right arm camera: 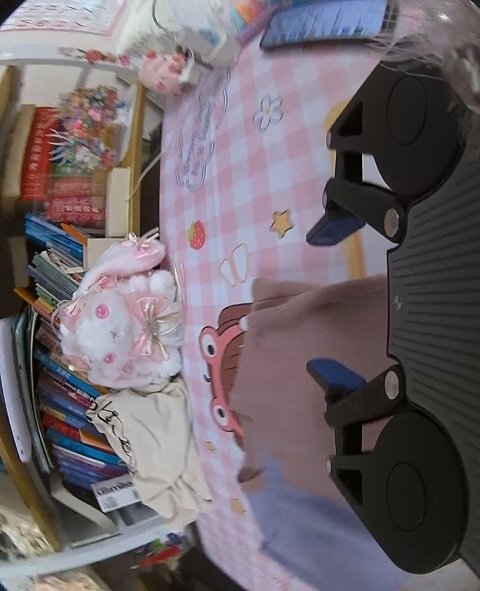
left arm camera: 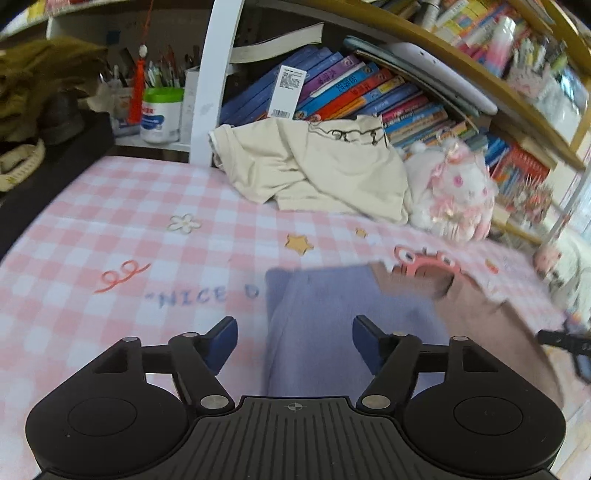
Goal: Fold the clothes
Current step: 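Open both grippers and pull back from the folded sweater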
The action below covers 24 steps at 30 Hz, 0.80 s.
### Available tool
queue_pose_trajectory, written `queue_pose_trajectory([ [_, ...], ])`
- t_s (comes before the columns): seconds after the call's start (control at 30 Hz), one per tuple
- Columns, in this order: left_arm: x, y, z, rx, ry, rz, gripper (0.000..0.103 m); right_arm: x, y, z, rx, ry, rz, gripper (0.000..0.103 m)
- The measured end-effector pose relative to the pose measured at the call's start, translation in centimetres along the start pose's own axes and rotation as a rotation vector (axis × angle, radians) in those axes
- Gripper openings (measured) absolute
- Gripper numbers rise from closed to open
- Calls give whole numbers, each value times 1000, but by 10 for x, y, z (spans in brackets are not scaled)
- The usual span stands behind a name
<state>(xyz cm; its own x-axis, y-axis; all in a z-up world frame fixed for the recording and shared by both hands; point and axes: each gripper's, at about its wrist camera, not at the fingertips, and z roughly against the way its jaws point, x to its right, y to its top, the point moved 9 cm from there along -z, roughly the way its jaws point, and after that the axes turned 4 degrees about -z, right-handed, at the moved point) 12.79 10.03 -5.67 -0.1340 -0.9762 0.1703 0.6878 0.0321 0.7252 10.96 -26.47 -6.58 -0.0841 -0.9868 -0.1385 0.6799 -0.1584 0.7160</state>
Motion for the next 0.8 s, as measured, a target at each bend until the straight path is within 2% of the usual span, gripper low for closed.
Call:
queue_pose_trajectory([
  [0.1,12,-15,10,-19,13,-17,73,-5,-17,17,-3,-9,16,77],
  [0.27,30,-39,22,-48,27,-36,79,-13,-44,37,-30,-11,29,80],
  [0.53,59,-78,40,-95,49,-66,81,-15,-81,63,-71,-16,24,84],
  [0.73,77,-93,47,-101,53,-39,82,-14,-98,74,-80,-32,15,88],
  [0.8,82,-97,49,-100,54,-33,87,-15,-102,76,-86,-30,15,89],
])
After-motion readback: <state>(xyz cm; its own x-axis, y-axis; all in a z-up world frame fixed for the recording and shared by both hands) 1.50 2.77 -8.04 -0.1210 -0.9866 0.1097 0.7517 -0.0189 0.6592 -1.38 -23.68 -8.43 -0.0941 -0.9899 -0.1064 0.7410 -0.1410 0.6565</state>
